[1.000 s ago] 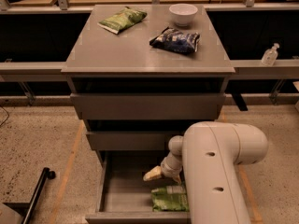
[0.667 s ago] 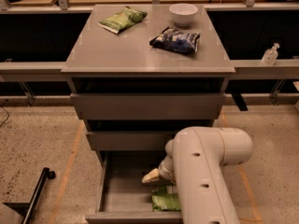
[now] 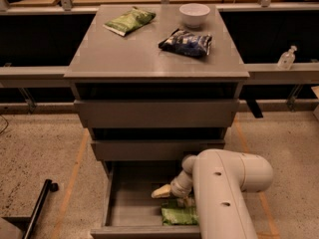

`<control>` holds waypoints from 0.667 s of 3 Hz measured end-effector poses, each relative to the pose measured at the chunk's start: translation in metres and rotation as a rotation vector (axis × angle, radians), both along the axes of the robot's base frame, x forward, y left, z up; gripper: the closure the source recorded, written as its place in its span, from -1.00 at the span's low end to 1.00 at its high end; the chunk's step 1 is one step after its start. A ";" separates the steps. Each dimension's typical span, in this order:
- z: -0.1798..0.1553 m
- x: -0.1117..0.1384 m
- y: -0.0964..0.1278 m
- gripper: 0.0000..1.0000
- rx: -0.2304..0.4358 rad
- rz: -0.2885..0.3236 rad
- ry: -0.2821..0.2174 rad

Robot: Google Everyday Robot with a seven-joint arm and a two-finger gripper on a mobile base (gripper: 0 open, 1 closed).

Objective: Pick green rice chip bag from bottom drawer and place on counter

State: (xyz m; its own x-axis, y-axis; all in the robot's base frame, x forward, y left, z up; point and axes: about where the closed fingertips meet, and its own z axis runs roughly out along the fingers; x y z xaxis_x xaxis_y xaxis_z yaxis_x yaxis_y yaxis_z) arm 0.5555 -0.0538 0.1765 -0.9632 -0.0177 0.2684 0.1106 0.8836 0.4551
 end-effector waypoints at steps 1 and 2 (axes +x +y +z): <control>-0.003 -0.005 0.004 -1.00 0.049 -0.013 0.007; -0.007 -0.011 0.008 -1.00 0.075 -0.019 0.020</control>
Offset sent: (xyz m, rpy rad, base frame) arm -0.0121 0.0091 -0.0080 0.1037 0.0262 -0.0321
